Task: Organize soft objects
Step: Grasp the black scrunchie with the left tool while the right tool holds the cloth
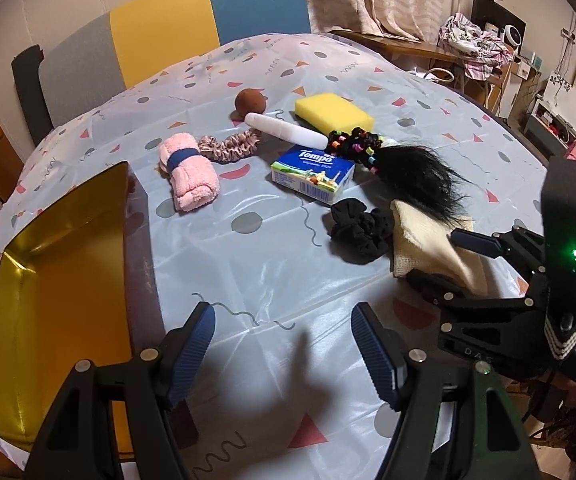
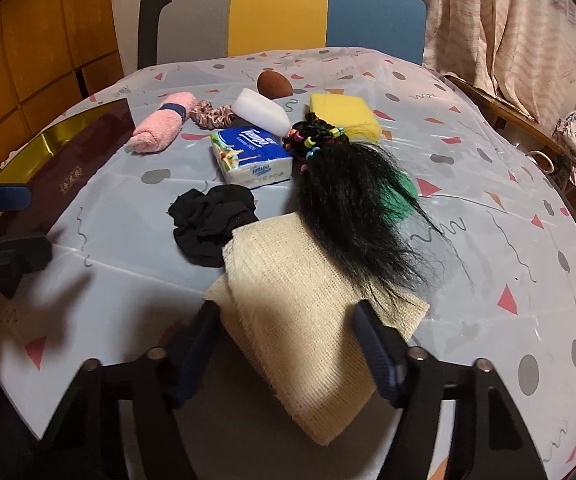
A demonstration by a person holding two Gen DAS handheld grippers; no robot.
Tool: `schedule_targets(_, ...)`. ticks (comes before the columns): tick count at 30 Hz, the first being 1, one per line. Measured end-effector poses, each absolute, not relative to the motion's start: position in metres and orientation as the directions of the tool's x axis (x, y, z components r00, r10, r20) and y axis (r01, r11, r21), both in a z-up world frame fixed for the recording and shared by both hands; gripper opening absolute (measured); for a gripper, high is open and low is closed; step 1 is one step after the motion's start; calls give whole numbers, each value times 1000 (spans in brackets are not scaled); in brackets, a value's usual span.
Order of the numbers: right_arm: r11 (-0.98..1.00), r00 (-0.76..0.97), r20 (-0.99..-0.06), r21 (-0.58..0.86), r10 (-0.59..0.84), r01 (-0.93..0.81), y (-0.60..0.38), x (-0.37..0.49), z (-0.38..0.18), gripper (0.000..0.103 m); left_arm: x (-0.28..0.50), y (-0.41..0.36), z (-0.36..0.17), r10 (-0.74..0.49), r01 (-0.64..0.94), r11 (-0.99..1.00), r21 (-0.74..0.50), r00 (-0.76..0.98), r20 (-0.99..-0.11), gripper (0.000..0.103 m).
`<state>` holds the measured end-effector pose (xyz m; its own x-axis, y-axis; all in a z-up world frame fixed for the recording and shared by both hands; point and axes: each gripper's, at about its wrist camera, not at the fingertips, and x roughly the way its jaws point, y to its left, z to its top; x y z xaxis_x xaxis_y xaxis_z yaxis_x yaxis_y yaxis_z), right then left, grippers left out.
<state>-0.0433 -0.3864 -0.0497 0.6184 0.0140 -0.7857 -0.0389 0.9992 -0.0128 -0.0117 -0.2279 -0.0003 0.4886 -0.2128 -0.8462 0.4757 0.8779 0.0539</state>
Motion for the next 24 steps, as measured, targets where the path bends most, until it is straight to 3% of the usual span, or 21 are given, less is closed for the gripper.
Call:
schedule_targets(4, 999, 629, -777, 23, 34, -27, -393, -52, -45, 37, -6, -232, -4, -252, 492, 871, 4, 452, -856, 72)
schedule_targets(7, 999, 632, -774, 48, 47, -17, -396, -62, -42, 32, 1, -239, -6, -273, 499, 866, -17, 444, -854, 72)
schedule_targets(17, 984, 640, -757, 176, 130, 9, -402, -108, -30, 30, 40, -276, -24, -367, 508, 850, -140, 381, -849, 72)
schedule_targets(24, 973, 649, -748, 223, 135, 54, -414, -127, -28, 30, 55, -314, -46, -338, 531, 842, -95, 382, -860, 70)
